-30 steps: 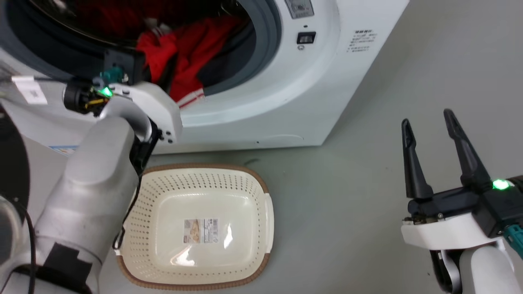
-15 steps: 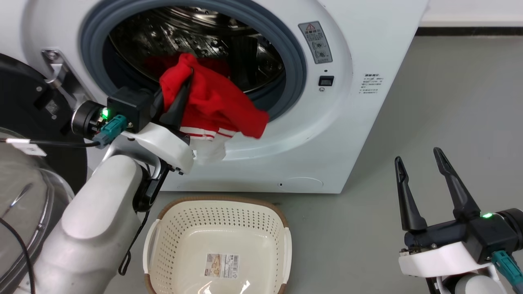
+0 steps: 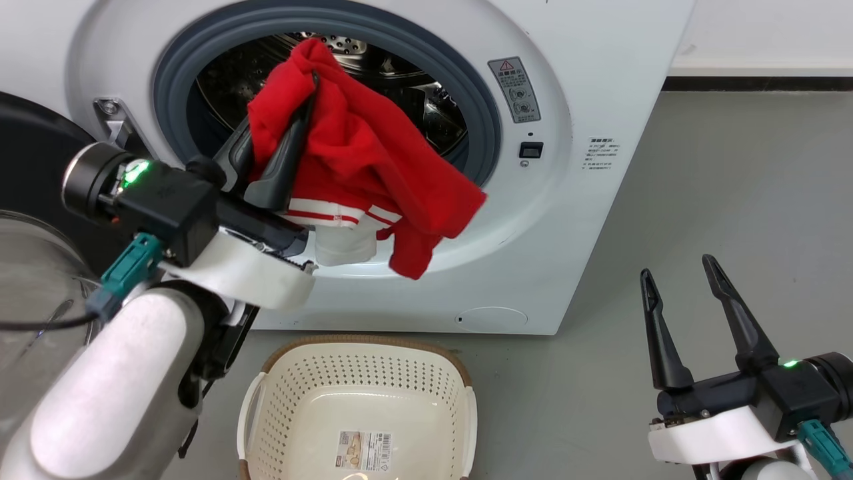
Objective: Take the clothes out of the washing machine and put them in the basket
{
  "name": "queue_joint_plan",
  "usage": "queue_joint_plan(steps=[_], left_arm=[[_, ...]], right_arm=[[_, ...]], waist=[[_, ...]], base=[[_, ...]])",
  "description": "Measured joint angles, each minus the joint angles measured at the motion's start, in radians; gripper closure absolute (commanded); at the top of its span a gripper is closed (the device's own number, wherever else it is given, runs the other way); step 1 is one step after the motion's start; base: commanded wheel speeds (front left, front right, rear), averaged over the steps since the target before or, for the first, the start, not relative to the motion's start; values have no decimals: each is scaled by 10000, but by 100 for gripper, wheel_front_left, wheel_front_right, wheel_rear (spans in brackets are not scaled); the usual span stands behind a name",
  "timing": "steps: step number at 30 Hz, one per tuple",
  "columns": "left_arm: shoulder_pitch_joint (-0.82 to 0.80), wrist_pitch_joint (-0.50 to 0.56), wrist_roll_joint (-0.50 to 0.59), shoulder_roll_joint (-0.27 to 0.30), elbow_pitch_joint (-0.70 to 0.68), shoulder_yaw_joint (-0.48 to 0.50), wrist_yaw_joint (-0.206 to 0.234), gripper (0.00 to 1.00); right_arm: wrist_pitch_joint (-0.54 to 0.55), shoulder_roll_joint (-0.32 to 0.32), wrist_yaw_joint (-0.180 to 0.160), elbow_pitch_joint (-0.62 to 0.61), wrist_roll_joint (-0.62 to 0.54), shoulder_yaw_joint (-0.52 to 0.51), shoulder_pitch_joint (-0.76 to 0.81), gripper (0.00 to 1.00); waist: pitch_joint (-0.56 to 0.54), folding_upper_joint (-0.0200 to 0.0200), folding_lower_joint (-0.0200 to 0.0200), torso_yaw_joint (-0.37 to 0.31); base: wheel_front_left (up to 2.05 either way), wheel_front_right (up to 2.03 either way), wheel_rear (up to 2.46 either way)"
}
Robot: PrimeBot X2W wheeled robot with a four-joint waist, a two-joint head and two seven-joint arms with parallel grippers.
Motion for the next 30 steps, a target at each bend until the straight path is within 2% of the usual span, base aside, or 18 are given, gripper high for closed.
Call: queue_joint_plan(steps=[8, 14, 23, 30], left_arm=[[640, 468, 205, 353, -1628, -127, 408, 100], [1593, 541, 119, 395, -1670, -518, 562, 100], [2791, 219, -192, 69, -150, -1269, 426, 100], [2729, -483, -780, -723, 2410, -1551, -372, 100]], right_arm=[[0, 0, 0, -17, 31, -23, 13, 0], [0, 0, 0, -90, 56, -54, 1, 0], [0, 0, 0, -215, 56, -169, -384, 0], [0, -2, 0, -401, -48, -136, -1077, 0]], waist=[[5, 0, 1, -32], [198, 0, 1, -46], [990, 0, 1, -38], [2123, 0, 2, -53]], base=[[0, 0, 0], [0, 0, 0], [0, 0, 0], [0, 0, 0]])
